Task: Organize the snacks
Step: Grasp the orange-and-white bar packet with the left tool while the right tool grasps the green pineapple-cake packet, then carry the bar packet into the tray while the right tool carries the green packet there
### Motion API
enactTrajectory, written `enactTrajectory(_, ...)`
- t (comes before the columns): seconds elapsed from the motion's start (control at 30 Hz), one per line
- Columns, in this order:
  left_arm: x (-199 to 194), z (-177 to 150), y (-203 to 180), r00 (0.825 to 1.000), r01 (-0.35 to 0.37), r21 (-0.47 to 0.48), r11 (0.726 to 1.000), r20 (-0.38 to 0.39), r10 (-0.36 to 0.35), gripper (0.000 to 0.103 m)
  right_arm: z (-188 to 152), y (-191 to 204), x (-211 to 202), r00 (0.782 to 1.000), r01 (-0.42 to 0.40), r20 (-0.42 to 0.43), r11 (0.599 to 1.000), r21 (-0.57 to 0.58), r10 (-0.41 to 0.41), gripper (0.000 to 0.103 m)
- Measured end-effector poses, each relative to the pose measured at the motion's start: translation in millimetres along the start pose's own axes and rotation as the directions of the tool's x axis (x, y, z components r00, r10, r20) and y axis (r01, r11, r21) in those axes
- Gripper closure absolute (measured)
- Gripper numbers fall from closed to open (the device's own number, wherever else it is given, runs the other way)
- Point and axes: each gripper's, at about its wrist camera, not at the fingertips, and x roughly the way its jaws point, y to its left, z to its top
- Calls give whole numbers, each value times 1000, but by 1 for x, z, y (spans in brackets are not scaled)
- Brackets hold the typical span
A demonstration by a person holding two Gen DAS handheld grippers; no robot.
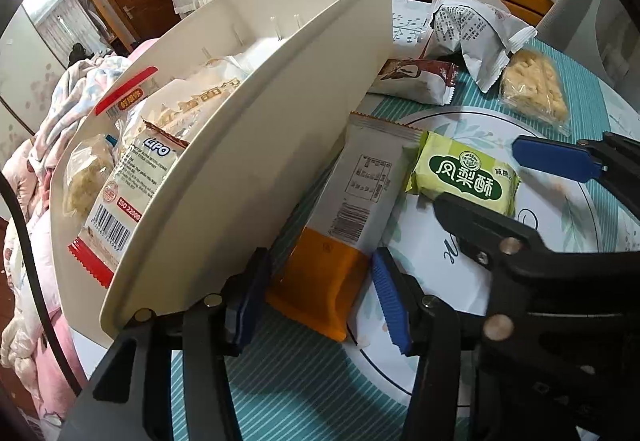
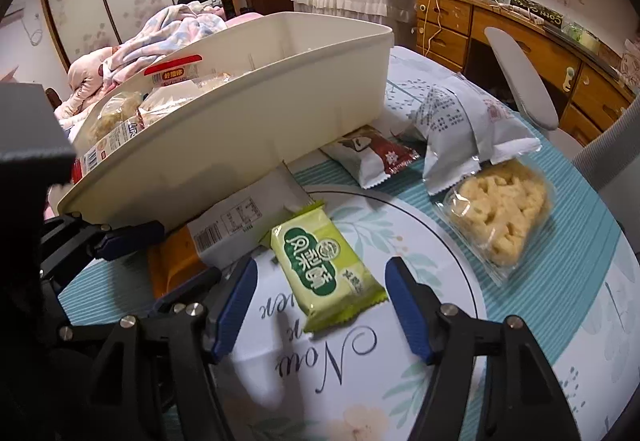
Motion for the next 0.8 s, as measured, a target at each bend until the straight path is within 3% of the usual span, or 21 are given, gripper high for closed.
enactTrajectory(0.17, 0, -1, 0, 1000, 5, 12, 1000, 13, -5, 55, 3, -5, 12, 999, -31, -32, 999, 26, 32, 38)
enactTrajectory(0.23, 0, -1, -1, 1000, 8, 18, 1000, 14, -8, 57, 3, -4, 15, 999, -16, -52, 999, 29, 18, 52)
enactTrajectory(0.33, 0, 0, -3, 1000, 19, 20, 1000, 11, -19, 62, 3, -1, 15, 998, 3, -69, 1000, 14, -2, 61)
enactTrajectory(0.4, 0, 1, -4, 1000, 24, 20, 1000, 7, -24, 63, 2, -2, 14, 997, 4, -80, 999, 37, -1, 62)
enactTrajectory(0.63, -6, 0, -3, 995, 89, -11, 996, -41, -89, 70, -14, -26, -2, 995, 56, -94, 977, 207, -37, 63)
enactTrajectory(0.8, -10, -2, -4, 990, 129, -3, 992, -63, -129, 71, -33, -49, -29, 996, 91, -59, 909, 407, -74, 64)
